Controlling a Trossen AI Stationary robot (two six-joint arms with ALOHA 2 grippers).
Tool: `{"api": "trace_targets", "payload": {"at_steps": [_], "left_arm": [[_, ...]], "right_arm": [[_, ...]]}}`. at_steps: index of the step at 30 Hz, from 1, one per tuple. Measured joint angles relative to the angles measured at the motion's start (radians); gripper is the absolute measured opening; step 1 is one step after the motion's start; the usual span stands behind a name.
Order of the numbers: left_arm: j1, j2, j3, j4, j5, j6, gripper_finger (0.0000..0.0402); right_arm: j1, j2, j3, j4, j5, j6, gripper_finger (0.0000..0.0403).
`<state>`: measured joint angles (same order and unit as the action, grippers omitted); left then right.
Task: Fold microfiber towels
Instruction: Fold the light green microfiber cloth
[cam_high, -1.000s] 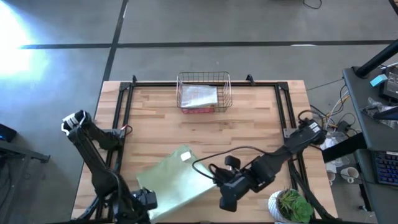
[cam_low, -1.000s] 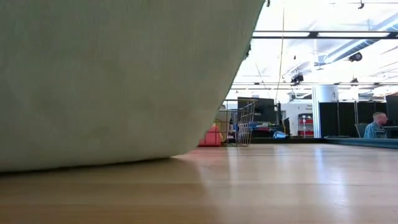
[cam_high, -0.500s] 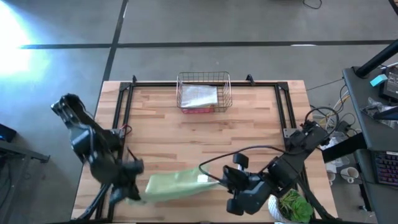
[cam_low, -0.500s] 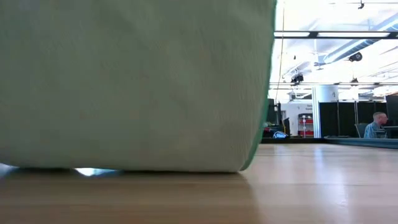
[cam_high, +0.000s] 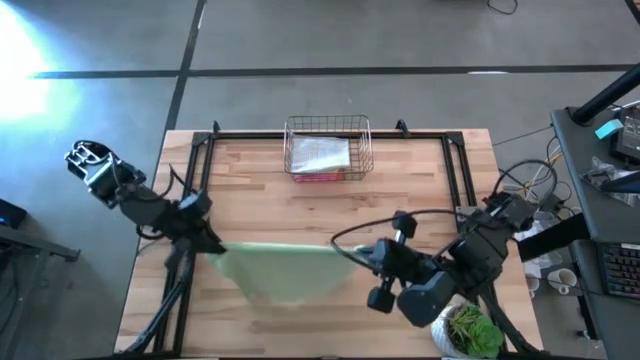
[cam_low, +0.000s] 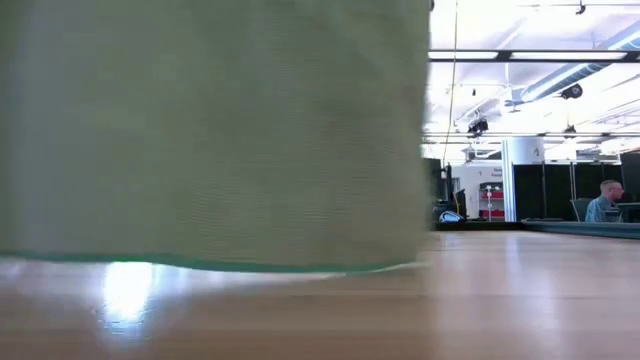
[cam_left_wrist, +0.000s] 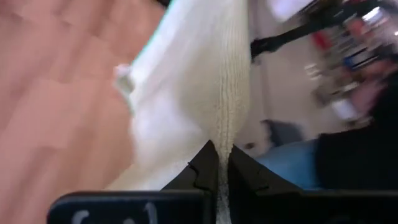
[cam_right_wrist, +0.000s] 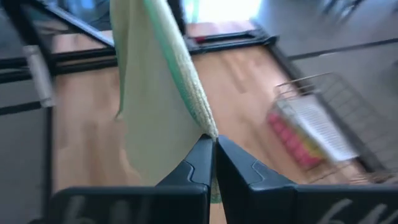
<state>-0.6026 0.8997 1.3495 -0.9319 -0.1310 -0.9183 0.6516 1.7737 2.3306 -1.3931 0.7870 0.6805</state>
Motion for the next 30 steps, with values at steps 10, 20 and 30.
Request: {"api": "trace_targets", "payload": {"at_steps": [10,20,30], "left_arm": [[0.053,0.045,0.0,-0.106,-0.074,0.371,0.0001],[0.137,0.169,0.19,-0.26,-0.528,0.819,0.0001],[0.396,0.229,0.33,-0.256,-0.656,1.278,0.0001]], "right_arm": [[-0.076,-0.005,0.025,-0.073,0.105,-0.078,0.0008],[-0.219,-0.02,0.025,-0.07,0.141,-0.197,0.0008],[-0.42,-0.031,0.026,-0.058,0.163,-0.393,0.0008]]}}
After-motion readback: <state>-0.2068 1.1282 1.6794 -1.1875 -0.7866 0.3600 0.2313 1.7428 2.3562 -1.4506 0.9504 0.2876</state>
